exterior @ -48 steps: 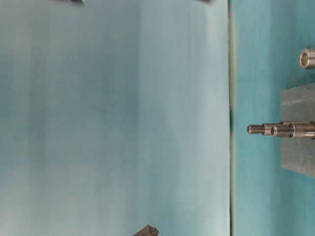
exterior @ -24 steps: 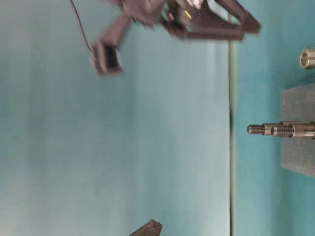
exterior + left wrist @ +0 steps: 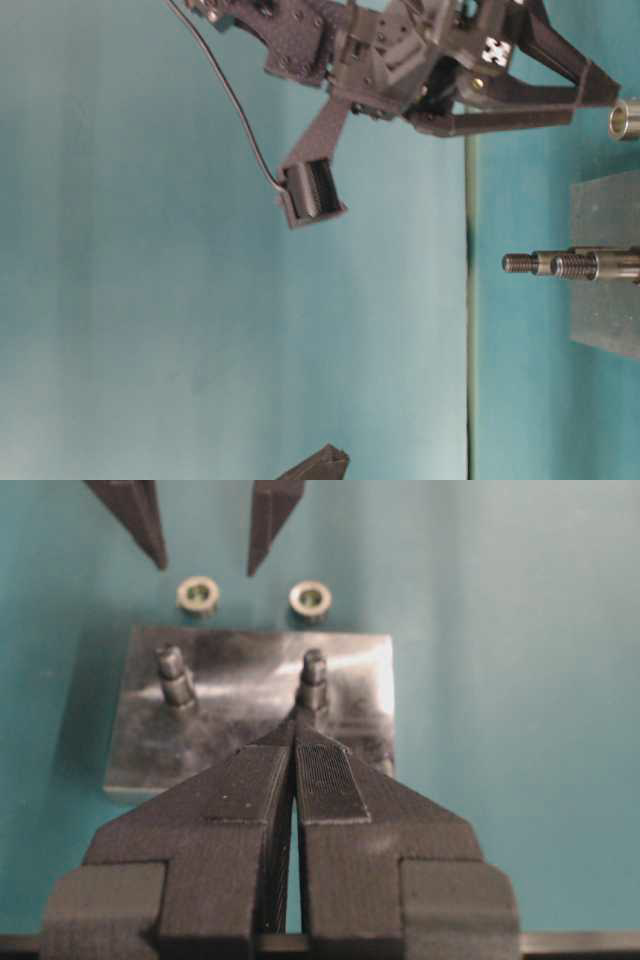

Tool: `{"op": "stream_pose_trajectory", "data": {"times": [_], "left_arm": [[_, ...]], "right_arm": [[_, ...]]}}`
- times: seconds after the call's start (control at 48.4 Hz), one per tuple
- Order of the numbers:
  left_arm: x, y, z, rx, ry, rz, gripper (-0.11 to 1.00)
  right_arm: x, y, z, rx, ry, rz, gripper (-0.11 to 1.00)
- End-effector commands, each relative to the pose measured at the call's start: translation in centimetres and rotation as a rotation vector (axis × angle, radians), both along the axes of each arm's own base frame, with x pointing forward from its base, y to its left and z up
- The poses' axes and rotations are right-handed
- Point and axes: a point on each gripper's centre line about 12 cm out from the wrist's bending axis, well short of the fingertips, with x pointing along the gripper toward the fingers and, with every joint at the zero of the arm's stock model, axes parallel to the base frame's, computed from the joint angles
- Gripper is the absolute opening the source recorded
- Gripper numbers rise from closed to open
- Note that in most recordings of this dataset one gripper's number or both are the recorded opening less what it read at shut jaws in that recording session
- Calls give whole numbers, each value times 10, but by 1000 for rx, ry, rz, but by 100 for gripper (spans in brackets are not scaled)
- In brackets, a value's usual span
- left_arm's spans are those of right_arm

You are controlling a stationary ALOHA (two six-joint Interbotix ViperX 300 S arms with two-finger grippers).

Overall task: Insert the washer onto the shaft.
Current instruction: 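Lower the right gripper over the upper washer and close on it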

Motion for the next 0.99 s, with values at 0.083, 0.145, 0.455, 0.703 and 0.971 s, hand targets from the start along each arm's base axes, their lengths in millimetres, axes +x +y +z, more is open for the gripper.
{"op": "stream_pose_trajectory", "data": {"times": [0.083,0.145,0.455,0.703,0.971], "left_arm": [[5,0,11,3,-38,0,0],[4,0,11,2,-37,1,0],[2,0,5,0,-29,1,0],[1,0,1,-8,-52,5,0],[5,-1,-6,-8,-29,-2,0]], "right_arm": [[9,-1,0,-6,-9,13,83],[10,-1,-4,-6,1,12,83],[10,-6,-14,-2,17,-2,81],[12,-9,-14,-3,-1,-19,78],[12,-11,-16,-1,7,-27,61]]}}
